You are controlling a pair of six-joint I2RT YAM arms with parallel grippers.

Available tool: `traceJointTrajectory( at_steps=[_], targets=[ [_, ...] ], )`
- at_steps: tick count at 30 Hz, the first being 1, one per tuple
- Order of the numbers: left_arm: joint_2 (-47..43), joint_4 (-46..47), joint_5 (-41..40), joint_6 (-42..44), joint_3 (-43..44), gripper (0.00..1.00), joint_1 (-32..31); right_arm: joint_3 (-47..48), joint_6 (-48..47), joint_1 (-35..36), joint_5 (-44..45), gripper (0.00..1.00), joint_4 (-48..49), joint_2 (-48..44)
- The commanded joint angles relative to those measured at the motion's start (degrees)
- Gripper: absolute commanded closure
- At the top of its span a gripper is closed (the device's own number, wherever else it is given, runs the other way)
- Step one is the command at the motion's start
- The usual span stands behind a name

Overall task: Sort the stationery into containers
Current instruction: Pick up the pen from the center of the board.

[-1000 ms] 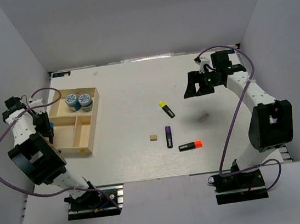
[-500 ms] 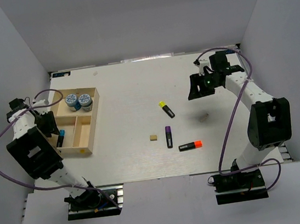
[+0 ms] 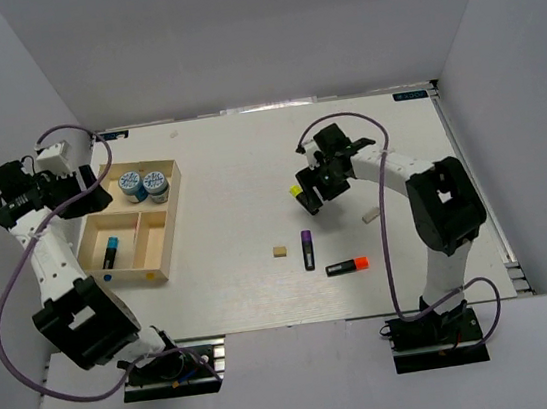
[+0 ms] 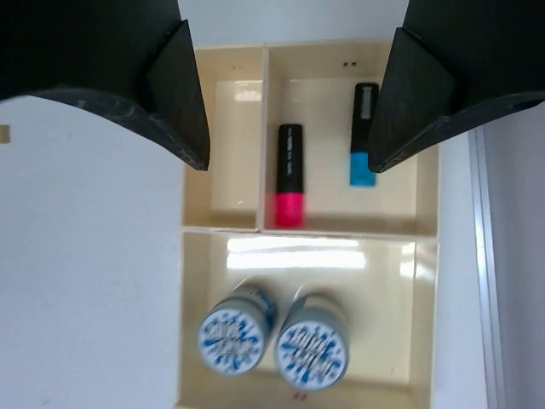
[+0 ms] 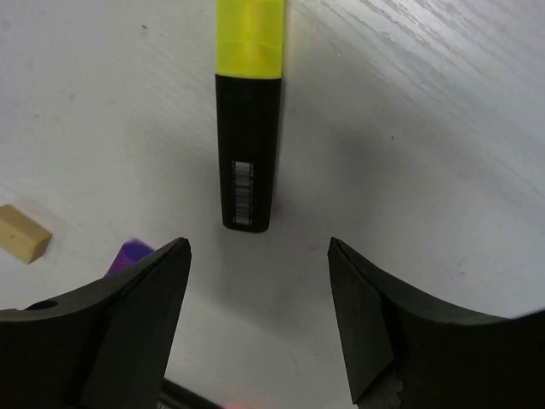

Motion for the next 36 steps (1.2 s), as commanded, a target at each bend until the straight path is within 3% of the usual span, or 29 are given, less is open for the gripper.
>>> traceJointTrajectory(
  at_steps=[1,7,10,13,19,23,27,31,36],
  targets=[
    [-3.9,2.9,7.3,-2.5,0.3,0.16,-1.1,4.2,0.9,1.9,6.5,0.28,2.5,3.0],
    [-5.9,5.3,8.2,-5.6,-1.9,0.14,-4.7,7.4,1.2,4.8,10.6,0.3,3.0,8.1],
    [-7.3,9.8,9.6,-10.5,-5.3,0.14,-7.7,8.4,1.3,4.9,10.6,0.34,3.0,9.9],
    [-8.5,15.0,10.8,-16.9,-8.4,0.16,-11.4,8.4,1.3,4.9,10.6,0.45,3.0,11.0],
    [-9.9,28.4,11.4,-31.2,-14.2,0.23,-21.7,6.1,2.6,4.8,2.9,1.0,3.7,6.5],
    [-6.3,34.9,10.6,-43.4,-14.7,0.3,-29.5,5.9,5.7,5.0,-4.2,1.0,4.9,-0.2],
    [-0.8,41.1,9.3,-51.7,-14.1,0.3,-37.2,6.6,10.0,5.1,-11.3,1.0,7.2,-4.2],
    [3.4,43.2,7.3,-54.6,-12.7,0.31,-41.1,8.7,14.7,5.8,-14.7,1.0,7.2,-5.9],
    [6.5,43.3,5.8,-54.8,-9.6,0.38,-44.7,8.1,20.9,7.2,-14.2,1.0,8.1,-7.8]
  ],
)
